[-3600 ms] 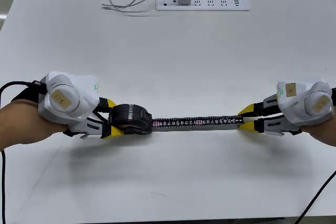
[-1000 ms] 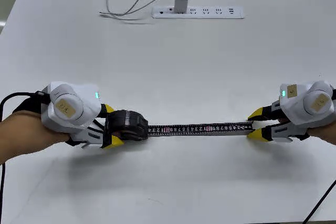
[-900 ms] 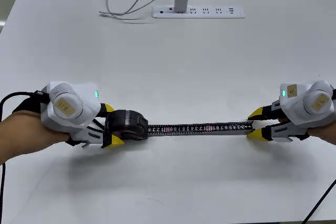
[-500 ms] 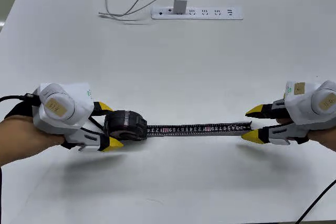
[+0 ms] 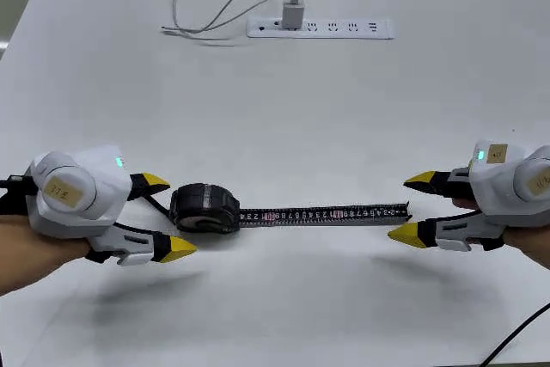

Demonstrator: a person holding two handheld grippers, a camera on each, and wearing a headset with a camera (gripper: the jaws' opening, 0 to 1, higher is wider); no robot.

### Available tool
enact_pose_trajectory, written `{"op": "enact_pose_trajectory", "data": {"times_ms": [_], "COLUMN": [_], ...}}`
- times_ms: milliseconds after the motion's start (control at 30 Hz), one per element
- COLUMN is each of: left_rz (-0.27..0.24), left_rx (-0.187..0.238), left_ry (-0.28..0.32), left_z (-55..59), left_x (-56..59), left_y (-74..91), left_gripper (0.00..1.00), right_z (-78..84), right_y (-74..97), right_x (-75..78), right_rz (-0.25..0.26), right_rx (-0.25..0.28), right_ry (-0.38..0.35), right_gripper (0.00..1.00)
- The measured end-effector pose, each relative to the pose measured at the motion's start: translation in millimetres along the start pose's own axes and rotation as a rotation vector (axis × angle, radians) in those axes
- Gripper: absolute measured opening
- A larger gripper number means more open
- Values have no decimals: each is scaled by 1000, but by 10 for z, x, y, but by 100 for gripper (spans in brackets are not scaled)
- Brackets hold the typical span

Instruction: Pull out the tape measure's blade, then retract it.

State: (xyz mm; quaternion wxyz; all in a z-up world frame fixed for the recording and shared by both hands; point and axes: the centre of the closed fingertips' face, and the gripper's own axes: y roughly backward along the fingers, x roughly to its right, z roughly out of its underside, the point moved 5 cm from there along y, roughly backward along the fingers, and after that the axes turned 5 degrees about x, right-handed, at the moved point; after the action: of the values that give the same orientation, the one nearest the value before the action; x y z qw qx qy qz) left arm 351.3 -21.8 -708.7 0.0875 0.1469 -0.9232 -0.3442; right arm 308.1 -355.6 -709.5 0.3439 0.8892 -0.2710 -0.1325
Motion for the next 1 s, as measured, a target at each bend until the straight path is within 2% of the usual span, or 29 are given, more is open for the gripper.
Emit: {"op": "enact_pose_trajectory", "data": {"times_ms": [167,233,467,700,1000], "left_rz": [-22,-29,-54,-101,-141], "left_rx": [19,31,51,74,89], "left_ry": [14,36,77,89,106], "left_z": [4,13,88,123,211], "left_x": [46,65,132,163,229], "left_y": [77,108,202,303,377], "left_gripper": [60,62,65,71,74], "right_z": [-13,-7,61,85,149], "right_y": [69,92,146,233,279], "right_x": [-41,-80,-214,-293,-374], "right_rz": [28,34,64,92,115], "right_rx": [17,19,18,33,42], "right_ry": [-22,-27,-51,-70,-87], "right_gripper": [52,53,61,65,69]}}
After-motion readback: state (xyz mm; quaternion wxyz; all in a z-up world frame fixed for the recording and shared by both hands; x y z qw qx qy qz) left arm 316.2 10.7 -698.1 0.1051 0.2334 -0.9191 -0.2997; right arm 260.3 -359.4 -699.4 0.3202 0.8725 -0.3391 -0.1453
